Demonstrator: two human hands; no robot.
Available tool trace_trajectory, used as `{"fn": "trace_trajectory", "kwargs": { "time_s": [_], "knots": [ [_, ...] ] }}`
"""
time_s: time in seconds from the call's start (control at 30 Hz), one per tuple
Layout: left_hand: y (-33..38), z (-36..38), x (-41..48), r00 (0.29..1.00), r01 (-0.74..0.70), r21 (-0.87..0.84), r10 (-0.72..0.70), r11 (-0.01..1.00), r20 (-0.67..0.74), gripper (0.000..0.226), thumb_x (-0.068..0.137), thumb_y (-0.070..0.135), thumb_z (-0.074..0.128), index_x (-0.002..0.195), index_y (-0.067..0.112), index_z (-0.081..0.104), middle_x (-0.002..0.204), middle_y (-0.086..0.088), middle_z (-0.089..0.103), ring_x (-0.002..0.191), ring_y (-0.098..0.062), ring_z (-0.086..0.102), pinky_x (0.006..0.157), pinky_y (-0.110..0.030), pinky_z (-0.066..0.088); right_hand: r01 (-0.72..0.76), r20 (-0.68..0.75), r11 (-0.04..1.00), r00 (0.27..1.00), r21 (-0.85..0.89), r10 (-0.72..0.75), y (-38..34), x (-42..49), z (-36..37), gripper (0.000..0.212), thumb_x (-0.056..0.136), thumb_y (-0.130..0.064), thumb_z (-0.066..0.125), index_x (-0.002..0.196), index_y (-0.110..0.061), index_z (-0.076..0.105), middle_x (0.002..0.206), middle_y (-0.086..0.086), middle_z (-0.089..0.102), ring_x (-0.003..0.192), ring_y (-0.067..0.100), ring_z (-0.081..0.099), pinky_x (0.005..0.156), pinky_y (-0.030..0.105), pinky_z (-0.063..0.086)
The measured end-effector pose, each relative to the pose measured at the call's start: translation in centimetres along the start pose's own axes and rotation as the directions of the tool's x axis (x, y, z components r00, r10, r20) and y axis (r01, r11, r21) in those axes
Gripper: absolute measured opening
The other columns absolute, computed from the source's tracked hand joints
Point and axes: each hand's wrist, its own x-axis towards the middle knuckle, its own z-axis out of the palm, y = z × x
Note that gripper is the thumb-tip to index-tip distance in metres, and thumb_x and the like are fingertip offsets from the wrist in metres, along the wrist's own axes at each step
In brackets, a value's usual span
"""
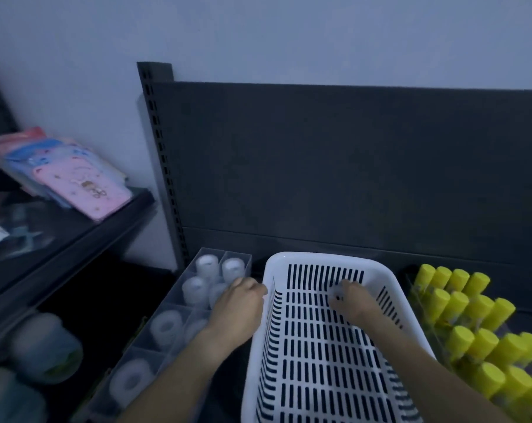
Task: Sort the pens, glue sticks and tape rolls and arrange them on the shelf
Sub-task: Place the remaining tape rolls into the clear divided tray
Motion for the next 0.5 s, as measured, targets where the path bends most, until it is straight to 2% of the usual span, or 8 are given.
{"fn": "trace_trajectory", "kwargs": {
  "time_s": [0.1,0.2,0.3,0.4,0.47,0.5],
  "knots": [
    [-1.8,-0.9,-1.9,0.999,0.041,-0.050,-0.043,0.998,-0.032,0.033,0.097,0.019,0.035,0.124,0.018,0.054,0.125,0.002,0.053,0.117,-0.017,0.044,0.098,-0.027,0.035,0.018,0.029,0.996,0.999,0.087,-0.021,-2.0,-1.8,-0.6,0.043,0.087,-0.033,0.056,0.122,-0.008,0.051,0.115,0.007,0.060,0.091,0.018,0.059,0.076,0.026,0.045],
    [-4.3,-2.4,-4.6,0.991,0.106,-0.114,-0.115,0.988,-0.073,0.033,0.097,0.019,0.038,0.125,0.017,0.055,0.126,-0.001,0.054,0.117,-0.018,0.045,0.096,-0.030,0.040,0.205,-0.081,0.954,0.978,0.219,-0.191,-6.0,-5.5,-1.6,0.054,0.084,-0.038,0.063,0.128,-0.008,0.052,0.120,0.008,0.060,0.104,0.021,0.058,0.078,0.023,0.038],
    [-7.3,-3.7,-7.9,0.983,0.155,-0.133,-0.166,0.979,-0.074,0.031,0.095,0.018,0.040,0.120,0.013,0.058,0.122,-0.003,0.056,0.114,-0.022,0.048,0.096,-0.034,0.040,0.397,-0.141,0.880,0.917,0.262,-0.372,-11.0,-10.2,-1.3,0.044,0.078,-0.034,0.068,0.117,-0.013,0.059,0.102,0.002,0.063,0.088,0.016,0.057,0.073,0.023,0.038],
    [-10.5,-4.5,-11.5,0.971,0.210,-0.173,-0.226,0.962,-0.075,0.034,0.091,0.026,0.041,0.113,0.010,0.062,0.112,-0.006,0.059,0.107,-0.026,0.052,0.092,-0.037,0.043,0.521,-0.063,0.812,0.849,0.264,-0.524,-15.4,-14.2,0.3,0.046,0.075,-0.031,0.070,0.117,-0.015,0.059,0.103,0.000,0.061,0.086,0.013,0.055,0.072,0.023,0.039],
    [-11.9,-5.1,-13.6,0.972,0.222,-0.196,-0.232,0.955,-0.033,0.050,0.080,0.042,0.033,0.107,0.012,0.063,0.106,-0.004,0.058,0.103,-0.026,0.052,0.088,-0.035,0.044,0.544,0.024,0.801,0.824,0.249,-0.567,-17.5,-16.1,1.7,0.051,0.076,-0.029,0.071,0.122,-0.014,0.057,0.105,-0.001,0.058,0.096,0.015,0.057,0.079,0.025,0.044],
    [-12.3,-5.4,-14.6,0.974,0.225,-0.195,-0.227,0.955,0.012,0.061,0.074,0.052,0.030,0.111,0.015,0.062,0.110,-0.001,0.055,0.106,-0.023,0.049,0.089,-0.031,0.040,0.543,0.064,0.810,0.821,0.220,-0.568,-18.3,-16.6,2.3,0.053,0.076,-0.028,0.071,0.124,-0.012,0.055,0.109,0.001,0.058,0.104,0.018,0.057,0.086,0.026,0.045]
  ]
}}
